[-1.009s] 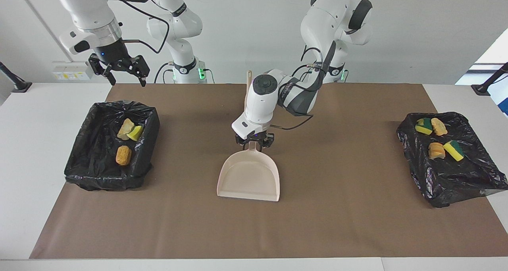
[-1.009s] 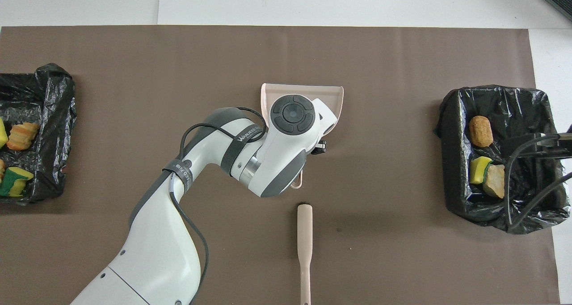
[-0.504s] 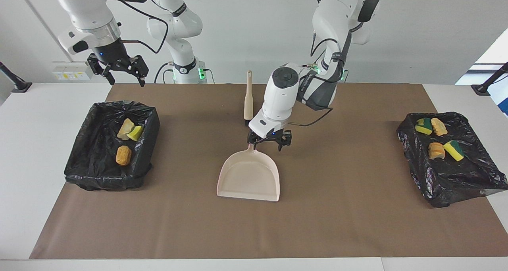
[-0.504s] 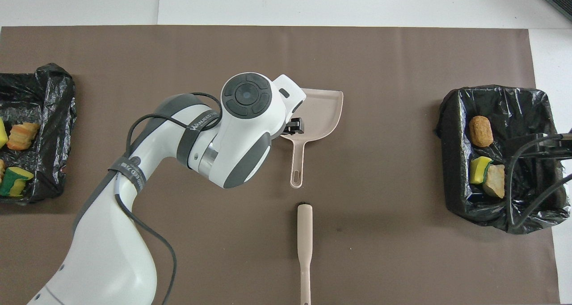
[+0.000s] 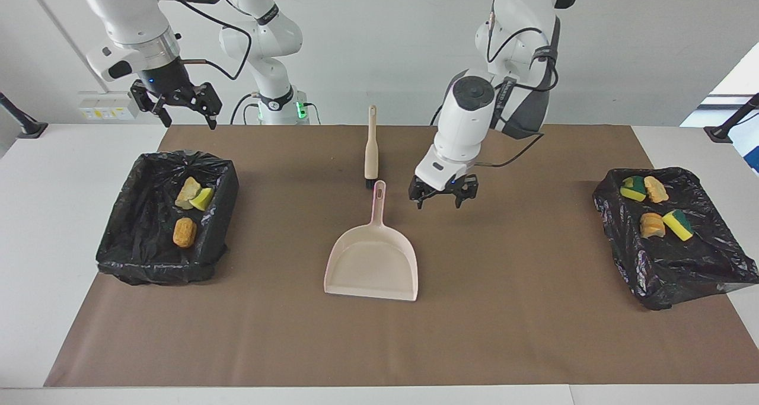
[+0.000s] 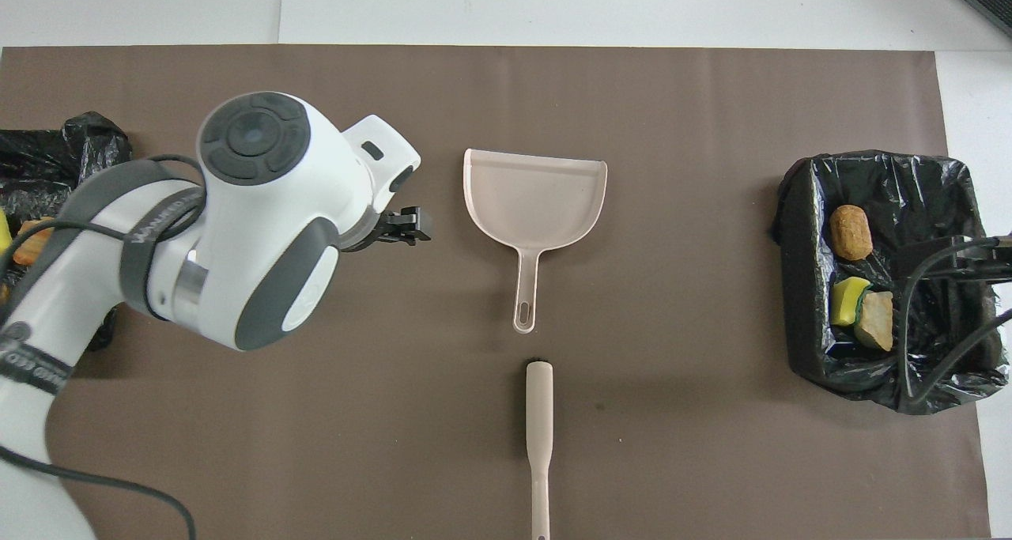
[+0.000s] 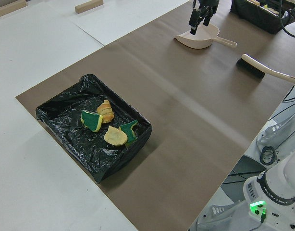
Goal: Sweep and dump trash in bin
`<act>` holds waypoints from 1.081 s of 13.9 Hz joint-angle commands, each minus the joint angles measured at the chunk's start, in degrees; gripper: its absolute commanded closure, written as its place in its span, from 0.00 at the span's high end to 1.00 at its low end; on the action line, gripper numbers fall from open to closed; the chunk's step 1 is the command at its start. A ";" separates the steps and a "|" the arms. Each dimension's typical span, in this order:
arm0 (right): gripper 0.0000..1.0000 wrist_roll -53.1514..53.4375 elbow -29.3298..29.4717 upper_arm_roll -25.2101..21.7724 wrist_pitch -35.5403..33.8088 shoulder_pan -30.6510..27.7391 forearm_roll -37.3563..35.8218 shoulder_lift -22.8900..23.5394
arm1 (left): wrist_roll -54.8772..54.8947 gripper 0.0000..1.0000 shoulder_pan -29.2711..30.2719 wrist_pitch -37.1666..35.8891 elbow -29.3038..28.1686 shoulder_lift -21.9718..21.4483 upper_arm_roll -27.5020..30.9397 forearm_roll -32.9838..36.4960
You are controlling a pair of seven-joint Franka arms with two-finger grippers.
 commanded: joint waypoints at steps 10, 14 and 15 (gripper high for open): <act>1.00 -1.17 -1.68 -0.25 -1.20 -0.14 0.51 -1.57 | 18.63 1.00 12.18 -22.12 10.75 -7.04 0.14 -0.93; 1.00 -1.35 -2.03 -0.43 -1.54 -0.31 0.51 -1.74 | 19.70 1.00 12.53 -21.50 10.13 -8.62 -0.30 -0.93; 1.00 -1.52 -1.94 -0.69 -2.24 -0.31 0.51 -1.74 | 19.52 1.00 12.53 -21.24 10.22 -8.53 -0.30 -0.93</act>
